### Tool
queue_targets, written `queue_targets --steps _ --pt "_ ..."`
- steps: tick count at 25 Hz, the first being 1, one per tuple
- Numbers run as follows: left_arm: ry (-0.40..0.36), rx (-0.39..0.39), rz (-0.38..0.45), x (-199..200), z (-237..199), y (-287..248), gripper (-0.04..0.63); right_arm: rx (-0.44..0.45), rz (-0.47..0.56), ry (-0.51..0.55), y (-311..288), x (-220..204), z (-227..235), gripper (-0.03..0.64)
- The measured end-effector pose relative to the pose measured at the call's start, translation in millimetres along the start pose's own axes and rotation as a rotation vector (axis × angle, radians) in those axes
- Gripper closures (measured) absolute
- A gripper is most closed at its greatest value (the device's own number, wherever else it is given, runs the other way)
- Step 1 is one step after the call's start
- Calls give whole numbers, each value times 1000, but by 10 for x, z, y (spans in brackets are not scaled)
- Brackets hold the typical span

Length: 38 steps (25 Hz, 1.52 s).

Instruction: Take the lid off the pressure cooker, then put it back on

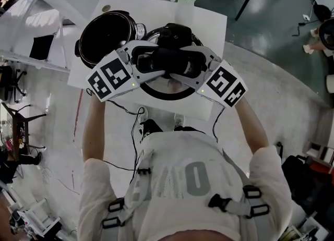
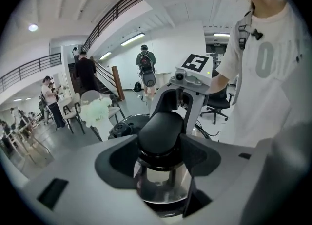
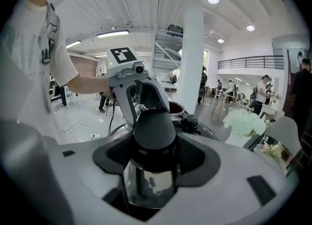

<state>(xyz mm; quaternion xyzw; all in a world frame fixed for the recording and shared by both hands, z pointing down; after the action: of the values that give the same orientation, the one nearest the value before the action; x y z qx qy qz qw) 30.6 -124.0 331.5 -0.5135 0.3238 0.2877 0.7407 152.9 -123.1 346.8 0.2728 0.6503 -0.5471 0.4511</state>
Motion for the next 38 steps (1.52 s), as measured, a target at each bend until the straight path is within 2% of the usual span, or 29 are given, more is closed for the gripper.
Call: queue_targets --steps 5,9,12,18,29,38 --pt "-59 38 36 88 -381 544 324 -21 54 22 -196 608 64 342" --pt "-100 43 57 -198 -840 1103 325 -48 78 27 -749 1126 124 342" --pt "-134 24 75 -337 -1053 1357 324 -81 101 16 -1007 1356 125 342" --pt "-120 -2 103 -498 -1117 1442 324 -102 88 -7 -1139 1411 95 341" --pt "-43 -54 95 -1355 -1428 1788 324 -79 16 -70 -2088 1537 86 341" --pt "-36 -74 76 -1527 -1452 1762 324 -85 -18 -89 -2251 1477 86 342"
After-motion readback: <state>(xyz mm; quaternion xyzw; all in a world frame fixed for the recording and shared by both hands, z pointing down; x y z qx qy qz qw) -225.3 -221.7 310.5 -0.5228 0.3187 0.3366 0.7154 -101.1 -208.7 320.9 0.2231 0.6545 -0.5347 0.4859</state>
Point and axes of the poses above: the fingertips, and each gripper's own axes: y backward along the fingers, z to its right, x out of its top, the point moved 7 cm from there along y, backward along the fingers, and after that the axes turned 8 degrees about -y, right-handed, at the moved point
